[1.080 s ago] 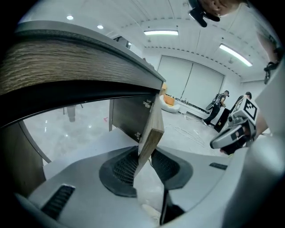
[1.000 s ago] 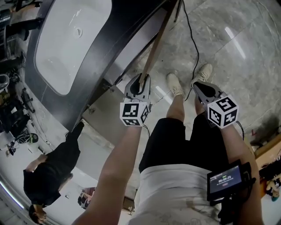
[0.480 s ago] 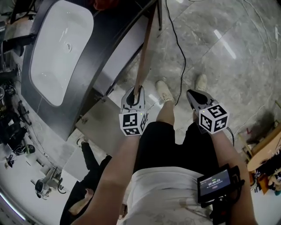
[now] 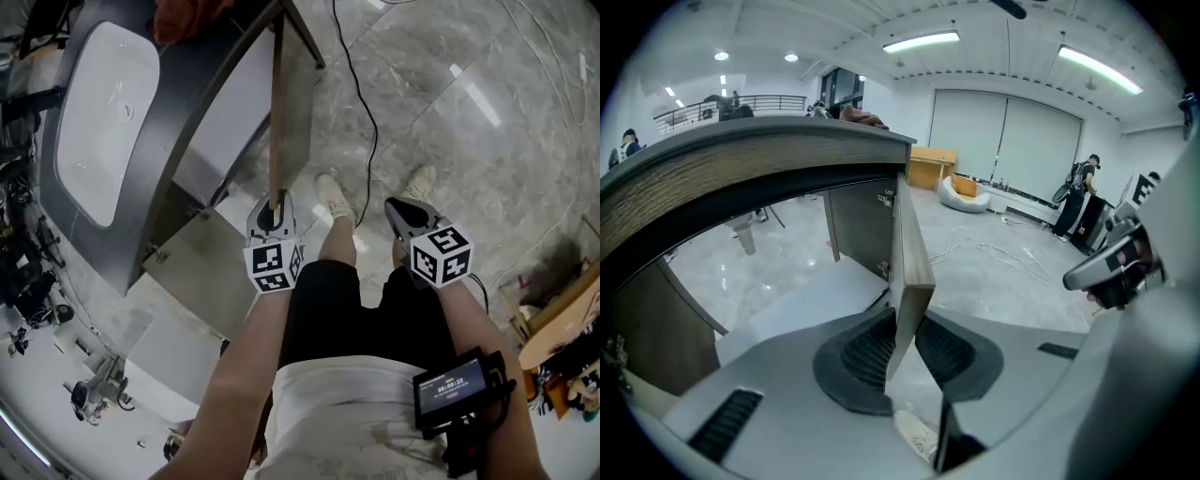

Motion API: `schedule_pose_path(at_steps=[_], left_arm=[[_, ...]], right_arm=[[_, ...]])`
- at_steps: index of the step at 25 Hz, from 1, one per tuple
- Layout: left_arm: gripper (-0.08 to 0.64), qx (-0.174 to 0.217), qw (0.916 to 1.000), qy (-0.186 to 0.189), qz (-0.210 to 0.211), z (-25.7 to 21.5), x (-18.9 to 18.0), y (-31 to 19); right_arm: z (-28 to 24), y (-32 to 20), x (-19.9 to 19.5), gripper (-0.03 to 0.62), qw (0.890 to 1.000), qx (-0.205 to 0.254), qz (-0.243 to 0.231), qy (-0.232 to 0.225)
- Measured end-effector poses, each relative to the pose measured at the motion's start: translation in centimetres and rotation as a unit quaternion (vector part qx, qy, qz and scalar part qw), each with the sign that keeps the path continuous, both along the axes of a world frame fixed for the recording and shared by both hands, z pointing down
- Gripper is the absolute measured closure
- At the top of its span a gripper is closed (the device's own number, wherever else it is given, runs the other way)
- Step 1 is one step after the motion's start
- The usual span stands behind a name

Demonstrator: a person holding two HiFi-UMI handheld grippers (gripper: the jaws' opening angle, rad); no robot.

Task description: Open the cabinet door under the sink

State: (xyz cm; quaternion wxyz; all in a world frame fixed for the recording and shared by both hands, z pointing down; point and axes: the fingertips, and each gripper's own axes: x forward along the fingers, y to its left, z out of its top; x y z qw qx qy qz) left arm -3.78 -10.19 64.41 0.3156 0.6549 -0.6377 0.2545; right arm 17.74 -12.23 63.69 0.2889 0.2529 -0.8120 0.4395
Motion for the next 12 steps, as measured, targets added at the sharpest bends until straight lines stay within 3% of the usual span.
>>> schedule_pose_path(at_steps=[12], left_arm=[[0.486,-0.021,0.9965,0.018,-0.079,0.2,6.6,-0.9]], right_arm=[[-0.5,-2.0,6.8,0.568,0.999,-0.031,-0.003,-0.021]])
